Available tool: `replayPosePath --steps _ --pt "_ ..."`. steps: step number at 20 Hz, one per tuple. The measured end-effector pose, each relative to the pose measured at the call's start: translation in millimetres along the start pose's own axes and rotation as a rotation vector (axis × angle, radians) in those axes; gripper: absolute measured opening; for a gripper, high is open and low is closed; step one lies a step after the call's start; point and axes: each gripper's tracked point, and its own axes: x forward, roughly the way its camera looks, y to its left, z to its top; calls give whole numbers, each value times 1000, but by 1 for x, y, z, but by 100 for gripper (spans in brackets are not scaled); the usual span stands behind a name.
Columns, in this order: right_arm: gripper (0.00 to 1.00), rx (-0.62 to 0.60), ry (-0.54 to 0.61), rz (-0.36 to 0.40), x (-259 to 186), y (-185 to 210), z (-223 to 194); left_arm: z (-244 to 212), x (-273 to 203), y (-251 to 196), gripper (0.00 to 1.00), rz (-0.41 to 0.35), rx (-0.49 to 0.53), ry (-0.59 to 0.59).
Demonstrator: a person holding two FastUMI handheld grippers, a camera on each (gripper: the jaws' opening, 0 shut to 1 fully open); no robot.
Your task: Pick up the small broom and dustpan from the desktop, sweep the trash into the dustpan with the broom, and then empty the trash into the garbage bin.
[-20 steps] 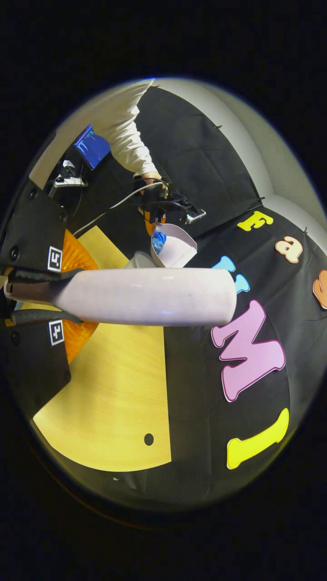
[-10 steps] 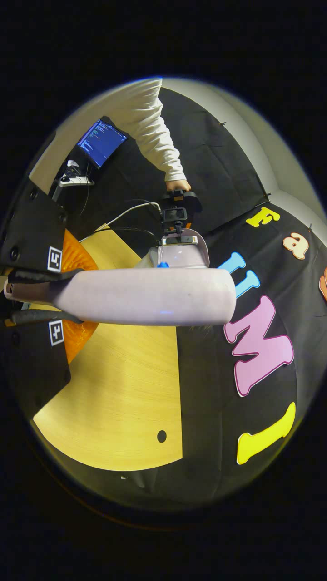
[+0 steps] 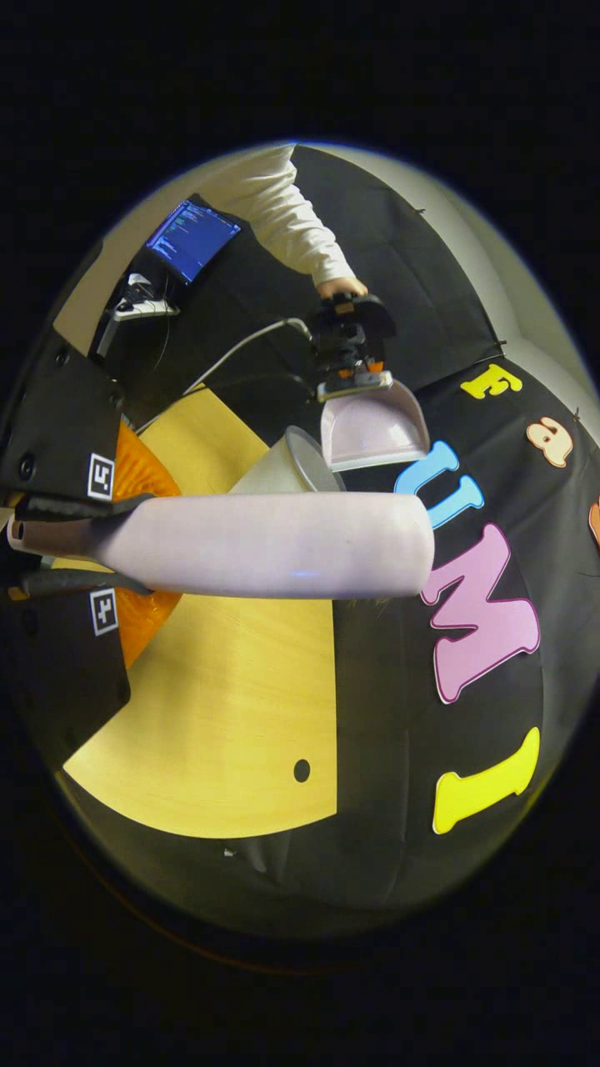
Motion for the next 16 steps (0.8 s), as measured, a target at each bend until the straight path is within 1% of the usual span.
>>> replayPosePath --steps 2,4,5,7,8,9,10,11,12,13,14,15,16 --pt "24 -16 -30 -36 -2 -2 13 15 -33 15 23 -36 -199 -60" --pt "24 -34 -52 -96 -1 -8 26 39 -68 21 23 -80 -400 -136" --pt "24 -40 -53 -129 1 -12 31 51 -82 20 23 -117 -504 -162" --pt "24 -37 -49 -174 5 -17 35 76 -105 8 23 -237 -687 -206" --pt "24 -25 -36 -195 9 -21 33 92 -118 -8 23 -315 -777 -217" --pt "24 -8 -22 -214 12 -23 29 108 -134 -32 23 -403 -863 -214" --pt "24 13 1 -239 17 -27 22 126 -149 -60 23 -521 -947 -203" --pt "24 38 38 -263 23 -32 11 141 -166 -91 23 -633 -1009 -184" --pt "24 74 80 -276 30 -34 -4 155 -178 -118 23 -735 -1053 -168" --pt "24 120 130 -271 40 -36 -22 166 -189 -147 23 -829 -1090 -150" --pt "24 170 208 -282 52 -42 -47 176 -196 -177 23 -914 -1121 -106" --pt "24 217 284 -328 63 -54 -71 184 -201 -205 23 -998 -1145 -37" --pt "25 249 361 -380 73 -61 -92 193 -202 -235 23 -1065 -1166 37"
